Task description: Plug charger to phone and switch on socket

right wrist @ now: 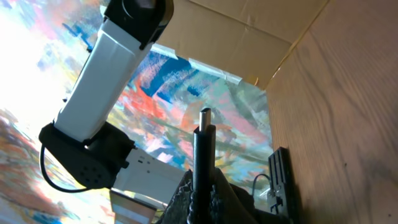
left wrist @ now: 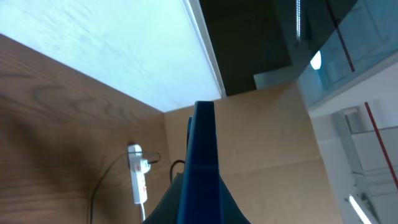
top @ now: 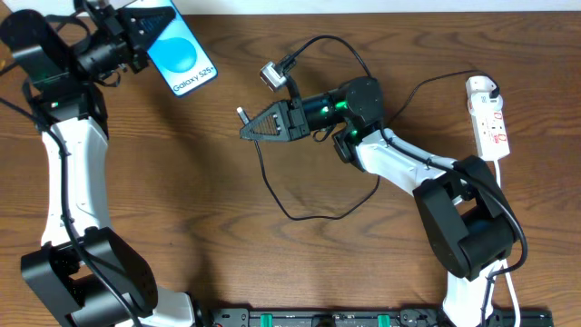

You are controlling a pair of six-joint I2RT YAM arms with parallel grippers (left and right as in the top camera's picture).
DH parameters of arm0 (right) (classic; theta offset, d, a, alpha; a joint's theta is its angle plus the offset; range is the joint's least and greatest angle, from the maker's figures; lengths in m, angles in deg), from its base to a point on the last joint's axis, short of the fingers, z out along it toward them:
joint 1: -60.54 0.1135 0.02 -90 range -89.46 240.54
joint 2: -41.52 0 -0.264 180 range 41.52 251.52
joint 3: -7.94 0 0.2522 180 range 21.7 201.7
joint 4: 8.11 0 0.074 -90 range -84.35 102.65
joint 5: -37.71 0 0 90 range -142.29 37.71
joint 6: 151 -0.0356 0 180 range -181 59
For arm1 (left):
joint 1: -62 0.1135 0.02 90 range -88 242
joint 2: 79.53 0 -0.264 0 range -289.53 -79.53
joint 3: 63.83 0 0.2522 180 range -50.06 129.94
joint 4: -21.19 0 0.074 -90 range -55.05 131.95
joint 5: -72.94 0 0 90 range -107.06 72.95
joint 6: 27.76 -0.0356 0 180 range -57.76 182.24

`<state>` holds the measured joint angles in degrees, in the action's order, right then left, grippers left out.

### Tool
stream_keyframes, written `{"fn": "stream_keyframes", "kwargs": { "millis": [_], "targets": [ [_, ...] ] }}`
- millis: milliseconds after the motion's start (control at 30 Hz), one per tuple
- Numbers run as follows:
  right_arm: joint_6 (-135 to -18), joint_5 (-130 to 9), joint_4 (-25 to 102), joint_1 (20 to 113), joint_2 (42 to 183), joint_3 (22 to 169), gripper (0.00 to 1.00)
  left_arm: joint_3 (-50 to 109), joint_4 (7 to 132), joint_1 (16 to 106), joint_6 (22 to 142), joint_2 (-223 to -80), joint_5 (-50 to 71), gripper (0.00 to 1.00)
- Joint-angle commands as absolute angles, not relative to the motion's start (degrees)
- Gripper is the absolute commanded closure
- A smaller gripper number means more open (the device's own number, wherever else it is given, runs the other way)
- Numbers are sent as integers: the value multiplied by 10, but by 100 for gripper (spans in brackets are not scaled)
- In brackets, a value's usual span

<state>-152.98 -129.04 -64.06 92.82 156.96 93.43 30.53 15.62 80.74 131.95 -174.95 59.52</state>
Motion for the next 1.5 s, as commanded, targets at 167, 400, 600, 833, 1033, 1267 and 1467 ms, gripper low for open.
{"fn": "stream_keyframes", "kwargs": {
  "millis": [167, 400, 600, 833, 1033, 1267, 1467],
  "targets": [
    [-1542, -1291, -644, 949, 1570, 939, 99, 311, 151, 783, 1316, -1745, 599, 93],
    [-1565, -1284, -721, 950, 1570, 939, 99, 311, 151, 781, 1313, -1745, 601, 93],
    [-1568, -1275, -735, 950, 1570, 939, 99, 311, 151, 777, 1313, -1745, 612, 93],
    [-1568, -1253, -735, 950, 1570, 939, 99, 311, 151, 754, 1313, -1745, 616, 93],
    [-1554, -1277, -724, 944, 1570, 939, 95, 311, 151, 753, 1313, -1745, 616, 93],
    [-1451, -1300, -573, 934, 1570, 939, 96, 311, 151, 757, 1313, -1745, 609, 92],
    [-1421, -1293, -535, 934, 1570, 939, 64, 311, 151, 762, 1313, -1745, 608, 93]
  ]
}}
